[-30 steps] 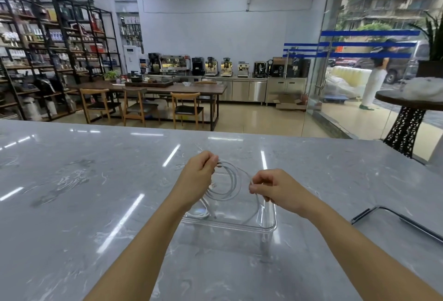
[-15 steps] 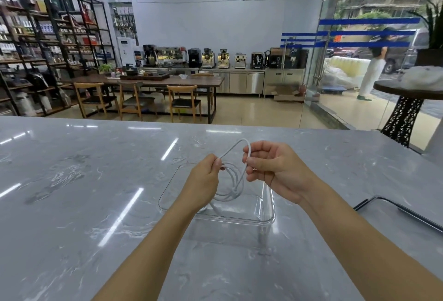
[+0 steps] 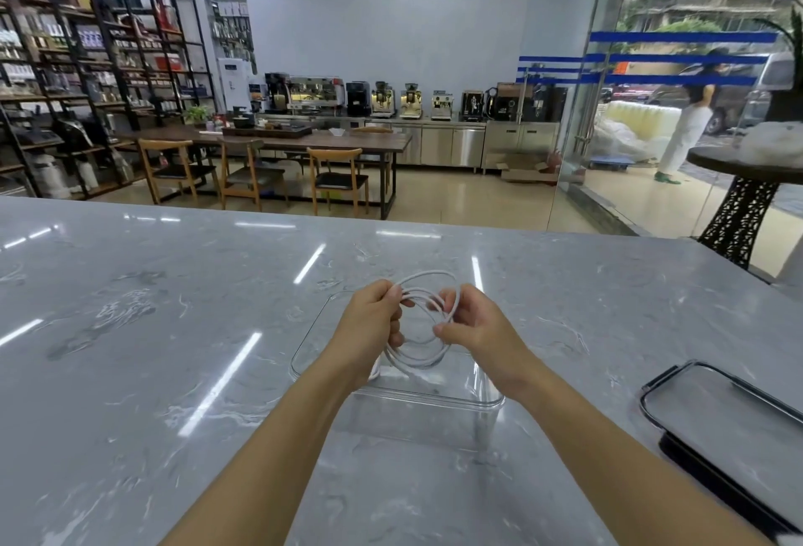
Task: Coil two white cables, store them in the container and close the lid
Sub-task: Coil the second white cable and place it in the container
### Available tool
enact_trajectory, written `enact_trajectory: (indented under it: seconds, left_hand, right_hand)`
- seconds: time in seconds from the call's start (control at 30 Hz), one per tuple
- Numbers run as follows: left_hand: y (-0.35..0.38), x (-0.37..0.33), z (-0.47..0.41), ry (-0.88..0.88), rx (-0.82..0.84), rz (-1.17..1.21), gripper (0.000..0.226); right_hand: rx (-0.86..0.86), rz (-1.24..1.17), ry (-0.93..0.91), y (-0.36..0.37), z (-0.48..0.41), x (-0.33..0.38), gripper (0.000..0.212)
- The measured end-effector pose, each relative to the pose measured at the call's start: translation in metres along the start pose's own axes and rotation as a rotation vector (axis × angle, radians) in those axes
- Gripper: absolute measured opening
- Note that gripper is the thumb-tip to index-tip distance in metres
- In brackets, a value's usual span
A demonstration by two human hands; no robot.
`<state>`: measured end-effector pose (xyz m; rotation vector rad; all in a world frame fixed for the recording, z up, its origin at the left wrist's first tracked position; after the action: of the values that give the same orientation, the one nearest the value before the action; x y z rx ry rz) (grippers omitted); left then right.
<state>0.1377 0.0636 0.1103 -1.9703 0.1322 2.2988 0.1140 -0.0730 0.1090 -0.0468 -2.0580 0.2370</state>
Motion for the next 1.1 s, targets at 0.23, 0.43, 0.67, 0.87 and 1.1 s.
enact_trajectory:
  seconds: [0.23,0.43,0.67,0.87,1.1]
  left_hand:
    - [0.0,0.004,0.0,-0.066,0.061,0.084,0.031]
    - [-0.003,0.0,-0.003,-0.152,0.101,0.245,0.031]
    - [-0.012,-0.016,-0.005,-0.126,0.096,0.255,0.033]
    - [-0.023,-0.022,-0.003,-0.14,0.064,0.257,0.03]
    - [-0.033,-0.023,-0.003,-0.092,-0.022,0.182,0.03]
  right_hand:
    - [0.031,-0.223,0.048,0.009,0.002,-0.014,0.029]
    - [0.083,-0.098,0.023,0.008,0.004,-0.014,0.024]
    - [0.073,0.004,-0.009,-0.002,0.006,-0.014,0.031]
    - [0.028,0.143,-0.045,-0.025,0.007,-0.011,0.019]
    - [0.062,0.227,0.013,-0.042,0.003,-0.008,0.017]
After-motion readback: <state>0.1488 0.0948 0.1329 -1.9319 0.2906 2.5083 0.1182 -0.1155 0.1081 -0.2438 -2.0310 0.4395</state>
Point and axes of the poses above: each hand's wrist, its own z-axis away from the middle knuckle, its own y-axis out of the palm, x = y × z, the point moved 4 cm from there along -z, towards the middle knuckle, and after that the axes turned 14 degrees about -y, right-handed, at the moved point
